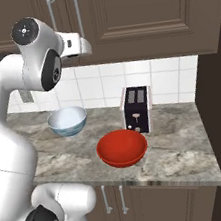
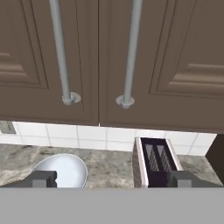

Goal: Open the cabinet. Pick the bowls from the counter and place them in the cabinet. Then close the cabinet.

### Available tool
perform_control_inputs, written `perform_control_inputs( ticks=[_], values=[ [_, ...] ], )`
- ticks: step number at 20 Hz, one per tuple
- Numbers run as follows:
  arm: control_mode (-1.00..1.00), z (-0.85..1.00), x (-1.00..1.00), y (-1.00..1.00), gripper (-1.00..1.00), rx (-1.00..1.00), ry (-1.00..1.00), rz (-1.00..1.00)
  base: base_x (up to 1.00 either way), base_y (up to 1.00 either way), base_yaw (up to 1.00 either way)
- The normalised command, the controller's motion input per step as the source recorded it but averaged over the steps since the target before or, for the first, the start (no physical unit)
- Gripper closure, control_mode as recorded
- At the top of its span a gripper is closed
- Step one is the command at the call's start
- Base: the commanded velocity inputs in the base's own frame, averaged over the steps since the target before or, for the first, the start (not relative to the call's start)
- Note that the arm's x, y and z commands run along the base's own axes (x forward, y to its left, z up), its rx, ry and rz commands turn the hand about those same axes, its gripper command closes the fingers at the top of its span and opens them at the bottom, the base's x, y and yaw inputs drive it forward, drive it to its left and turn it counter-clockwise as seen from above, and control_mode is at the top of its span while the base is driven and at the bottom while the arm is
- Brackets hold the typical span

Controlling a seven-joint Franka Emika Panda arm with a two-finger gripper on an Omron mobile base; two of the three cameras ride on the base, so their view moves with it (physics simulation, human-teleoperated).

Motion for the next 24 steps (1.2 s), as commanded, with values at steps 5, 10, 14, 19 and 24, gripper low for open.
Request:
perform_control_inputs(
  ticks=[5,10,14,19,24],
  values=[
    [-1.0,0.0,0.38,-0.08,-1.0,0.0,-0.09,0.0,0.0,0.0,0.0],
    [-1.0,0.0,0.26,-0.06,-1.0,0.02,-0.17,0.0,0.0,0.0,0.0],
    [-1.0,0.0,0.22,-0.01,-1.0,0.0,-0.15,0.0,0.0,0.0,0.0],
    [-1.0,0.0,0.23,0.0,-1.0,0.0,-0.04,0.0,0.0,0.0,0.0],
    [-1.0,0.0,0.41,0.0,-1.0,0.0,0.0,0.0,0.0,0.0,0.0]
  ],
)
